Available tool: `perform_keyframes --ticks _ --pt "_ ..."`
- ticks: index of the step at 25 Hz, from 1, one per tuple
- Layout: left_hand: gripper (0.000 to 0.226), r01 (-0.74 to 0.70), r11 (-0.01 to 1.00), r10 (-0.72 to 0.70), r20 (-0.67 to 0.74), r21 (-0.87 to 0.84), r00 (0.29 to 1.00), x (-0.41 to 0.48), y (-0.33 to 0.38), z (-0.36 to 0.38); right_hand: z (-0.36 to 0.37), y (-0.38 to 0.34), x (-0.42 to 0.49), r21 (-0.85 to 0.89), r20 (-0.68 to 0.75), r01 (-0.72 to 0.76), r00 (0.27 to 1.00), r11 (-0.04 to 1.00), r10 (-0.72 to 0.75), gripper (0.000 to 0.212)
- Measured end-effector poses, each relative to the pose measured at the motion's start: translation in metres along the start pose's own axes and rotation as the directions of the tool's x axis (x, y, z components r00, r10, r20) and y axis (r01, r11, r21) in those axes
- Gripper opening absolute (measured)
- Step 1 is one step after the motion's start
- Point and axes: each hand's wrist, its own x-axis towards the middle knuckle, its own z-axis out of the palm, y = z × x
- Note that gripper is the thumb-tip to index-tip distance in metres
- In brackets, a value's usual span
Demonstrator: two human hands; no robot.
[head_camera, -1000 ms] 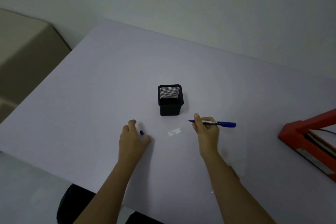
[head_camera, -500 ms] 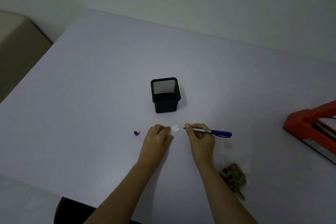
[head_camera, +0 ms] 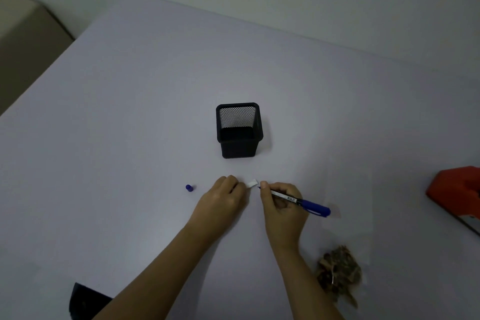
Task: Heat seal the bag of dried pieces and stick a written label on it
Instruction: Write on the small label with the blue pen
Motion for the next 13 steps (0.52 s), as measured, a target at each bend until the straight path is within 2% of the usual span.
perform_keyframes --ticks 3,8,13 --pt "0.026 -0.003 1.0 0.003 -0.018 -0.006 1.0 0.005 -0.002 -0.005 0.001 0.001 0.001 0.016 0.005 0.015 1.0 1.0 -0.015 0.009" --pt "0.017 -0.002 1.0 0.001 -0.044 -0.018 0.999 0.012 -0.007 -0.006 0.001 0.003 0.001 0.05 0.002 0.004 1.0 0.999 -0.005 0.008" --pt "0.027 0.035 0.999 -0.036 -0.122 -0.01 0.992 0.007 -0.001 0.005 0.001 0.003 0.0 0.061 0.003 0.011 1.0 0.998 -0.011 0.01"
